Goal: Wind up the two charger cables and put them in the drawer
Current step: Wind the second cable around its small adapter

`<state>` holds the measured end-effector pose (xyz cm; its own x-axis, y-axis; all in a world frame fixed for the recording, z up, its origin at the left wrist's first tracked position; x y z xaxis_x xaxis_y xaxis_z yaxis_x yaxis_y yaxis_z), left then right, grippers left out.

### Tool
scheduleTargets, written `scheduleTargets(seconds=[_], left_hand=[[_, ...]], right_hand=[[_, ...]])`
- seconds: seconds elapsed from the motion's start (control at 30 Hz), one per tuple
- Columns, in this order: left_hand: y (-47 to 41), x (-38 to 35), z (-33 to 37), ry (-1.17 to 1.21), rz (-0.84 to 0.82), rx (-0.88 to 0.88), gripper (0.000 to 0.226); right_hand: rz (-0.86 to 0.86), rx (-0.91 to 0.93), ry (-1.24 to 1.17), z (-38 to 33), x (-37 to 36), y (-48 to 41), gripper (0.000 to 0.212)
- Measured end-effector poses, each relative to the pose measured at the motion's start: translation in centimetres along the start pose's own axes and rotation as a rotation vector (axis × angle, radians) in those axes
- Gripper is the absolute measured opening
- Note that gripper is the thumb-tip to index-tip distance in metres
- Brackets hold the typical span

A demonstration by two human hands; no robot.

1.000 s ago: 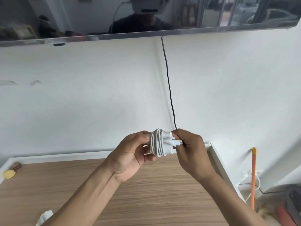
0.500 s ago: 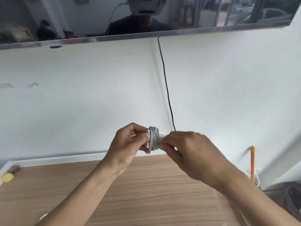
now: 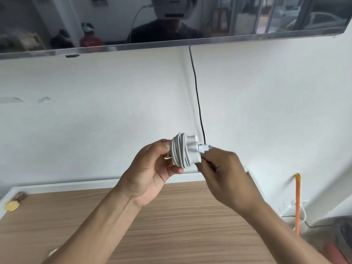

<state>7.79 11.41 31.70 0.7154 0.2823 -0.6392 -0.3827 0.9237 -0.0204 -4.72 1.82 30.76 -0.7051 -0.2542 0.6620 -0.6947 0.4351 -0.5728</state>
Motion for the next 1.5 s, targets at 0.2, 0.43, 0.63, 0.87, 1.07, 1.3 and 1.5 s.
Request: scheduleTargets(seconds=[0.2, 0.43, 0.63, 0.87, 1.07, 1.3, 1.5], left_hand=[[-0.7, 1.3, -0.2, -0.106, 0.232, -0.090, 0.016], [-0.4, 2.2, -0.5, -0.374, 0.188, -0.077, 0.009], [0.3, 2.4, -1.3, -0.426, -0.012, 0.105, 0.026], [0.3, 1.3, -1.5, -0.079, -0.065, 0.162, 0.027], [-0.1, 1.0, -3.0, -0.001, 0.117, 0.133, 0.022], [-1.4, 1.7, -3.5, -0.171, 0.272, -0.137, 0.018], [-1.0, 1.8, -5.1, -0.315, 0.292, -0.267, 0.022]], right_hand=[[-0.070, -0.006, 0.156, -0.5, -1.6, 2.0, 0.030], [-0.113, 0.173, 0.511, -1.3, 1.5, 1.1, 0.035], [-0.107, 0.180, 0.413, -1.1, 3.0, -0.6, 0.026], [-0.057, -0.020, 0.059, 1.7, 0.9, -0.1, 0.021], [0.016, -0.191, 0.049, 2.1, -1.5, 2.7, 0.026], [-0.014, -0.217, 0.047, 1.4, -2.4, 4.3, 0.027], [-0.072, -0.218, 0.261, 1.2, -2.2, 4.0, 0.024]])
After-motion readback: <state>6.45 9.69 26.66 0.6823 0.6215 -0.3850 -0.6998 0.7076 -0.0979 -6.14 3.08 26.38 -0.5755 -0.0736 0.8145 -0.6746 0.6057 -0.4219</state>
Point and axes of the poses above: each hand's wrist, its own y-axis away from the middle knuckle, its own x-axis out of the back of the hand, z = x × y, the point moved 3 cm from there along -y, towards the middle knuckle, and after that the axes turned 12 degrees about y, right-handed, at the moved point
